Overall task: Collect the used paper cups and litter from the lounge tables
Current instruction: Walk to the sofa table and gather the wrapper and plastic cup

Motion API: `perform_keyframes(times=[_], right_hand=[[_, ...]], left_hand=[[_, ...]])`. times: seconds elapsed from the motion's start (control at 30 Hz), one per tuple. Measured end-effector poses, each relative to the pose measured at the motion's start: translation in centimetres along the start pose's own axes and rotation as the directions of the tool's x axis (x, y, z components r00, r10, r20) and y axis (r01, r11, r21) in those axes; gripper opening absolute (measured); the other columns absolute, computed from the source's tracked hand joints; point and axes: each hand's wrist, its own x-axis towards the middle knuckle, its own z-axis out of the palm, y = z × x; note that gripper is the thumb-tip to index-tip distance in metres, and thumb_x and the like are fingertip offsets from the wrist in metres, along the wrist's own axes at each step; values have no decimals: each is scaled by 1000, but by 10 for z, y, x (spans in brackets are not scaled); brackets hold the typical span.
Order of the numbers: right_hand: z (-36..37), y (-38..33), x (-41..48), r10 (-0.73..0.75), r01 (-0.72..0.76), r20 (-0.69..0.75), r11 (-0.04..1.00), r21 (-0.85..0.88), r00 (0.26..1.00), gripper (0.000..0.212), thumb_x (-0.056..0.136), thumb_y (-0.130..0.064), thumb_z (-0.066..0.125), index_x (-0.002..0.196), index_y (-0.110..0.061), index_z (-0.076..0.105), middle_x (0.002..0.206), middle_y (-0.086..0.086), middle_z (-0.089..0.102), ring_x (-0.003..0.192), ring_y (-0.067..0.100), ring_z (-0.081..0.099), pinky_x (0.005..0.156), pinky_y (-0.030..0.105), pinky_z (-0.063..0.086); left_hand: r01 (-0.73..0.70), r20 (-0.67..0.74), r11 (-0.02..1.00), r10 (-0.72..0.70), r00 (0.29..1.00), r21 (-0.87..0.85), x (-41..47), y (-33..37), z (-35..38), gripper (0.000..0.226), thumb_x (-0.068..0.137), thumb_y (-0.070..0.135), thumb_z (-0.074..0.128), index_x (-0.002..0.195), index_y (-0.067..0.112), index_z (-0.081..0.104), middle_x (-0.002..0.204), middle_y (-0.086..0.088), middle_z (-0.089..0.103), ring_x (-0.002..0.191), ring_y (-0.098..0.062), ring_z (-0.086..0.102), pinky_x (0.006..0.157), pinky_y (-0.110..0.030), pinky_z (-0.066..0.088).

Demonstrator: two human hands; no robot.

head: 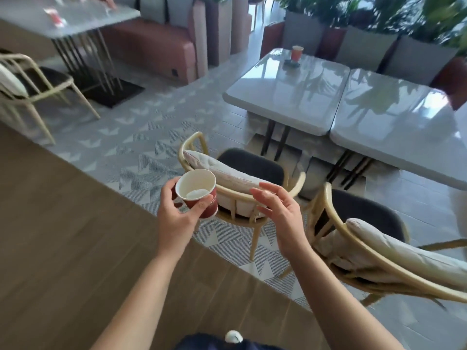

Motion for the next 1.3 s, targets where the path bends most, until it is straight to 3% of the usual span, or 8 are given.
perform_keyframes(times=[0.13, 0.23, 0.4, 0.67, 0.77, 1.0, 1.17, 1.3], right_hand=[[25, 4, 29, 28, -28, 30, 1000, -3, 999, 20, 91, -21, 61, 110, -17, 67, 103, -2, 73, 102, 13, 66, 86, 29, 52], [57, 7, 50, 49, -50, 41, 999, 19, 998, 21, 90, -19, 61, 110, -17, 67, 101, -2, 73, 96, 10, 68, 73, 21, 53], [139, 14, 86, 71, -74, 40, 995, 73, 997, 20, 89, -17, 60, 108, -15, 66, 97, 3, 74, 90, 11, 70, 71, 21, 54], [257, 30, 137, 106, -107, 16, 990, 97, 994, 20, 87, -24, 66, 107, -20, 68, 102, 7, 73, 104, 27, 66, 98, 53, 46], [289, 34, 161, 98, -102, 39, 991, 89, 994, 19, 89, -22, 64, 108, -20, 68, 96, 2, 73, 96, 18, 66, 96, 47, 48], [348, 33, 233, 62, -65, 41, 995, 75, 997, 21, 92, -18, 58, 112, -14, 66, 106, 2, 72, 105, 13, 65, 90, 30, 48], [384, 35, 309, 75, -78, 29, 989, 123, 997, 20, 91, -17, 59, 109, -12, 67, 103, 5, 73, 104, 17, 66, 90, 33, 49], [406, 26, 368, 76, -81, 46, 990, 120, 996, 20, 92, -16, 57, 109, -13, 66, 103, 5, 73, 105, 18, 66, 94, 35, 49]], left_hand=[[7, -55, 1000, -8, 998, -8, 29, -12, -20, 68, 61, 44, 78, 121, 32, 48, 116, 11, 57, 109, -11, 56, 87, -23, 44], [4, -66, 1000, -6, 998, -25, 56, -20, -44, 61, 62, 39, 79, 115, 40, 49, 113, 14, 58, 104, -9, 57, 83, -20, 45], [-8, -50, 1000, 7, 999, -14, 119, -37, -103, 60, 59, 42, 81, 108, 47, 47, 112, 13, 58, 101, -8, 59, 84, -21, 46], [-21, -1, 998, 21, 1000, 60, 216, -59, -188, 66, 60, 40, 81, 117, 38, 47, 115, 14, 57, 107, -11, 56, 89, -22, 45], [-40, -29, 997, 42, 999, 72, 254, -66, -208, 67, 55, 49, 80, 113, 43, 47, 113, 16, 57, 108, -11, 55, 90, -23, 44], [-4, -32, 996, 7, 999, 88, 336, -83, -231, 69, 62, 36, 86, 120, 28, 49, 113, 12, 58, 107, -6, 54, 88, -18, 41], [22, -44, 995, -18, 999, 101, 413, -93, -236, 69, 62, 37, 83, 121, 29, 48, 113, 13, 57, 107, -5, 53, 88, -15, 40], [26, -35, 994, -22, 999, 106, 479, -90, -230, 65, 64, 31, 85, 117, 32, 48, 112, 13, 56, 99, 11, 51, 79, -1, 37]])
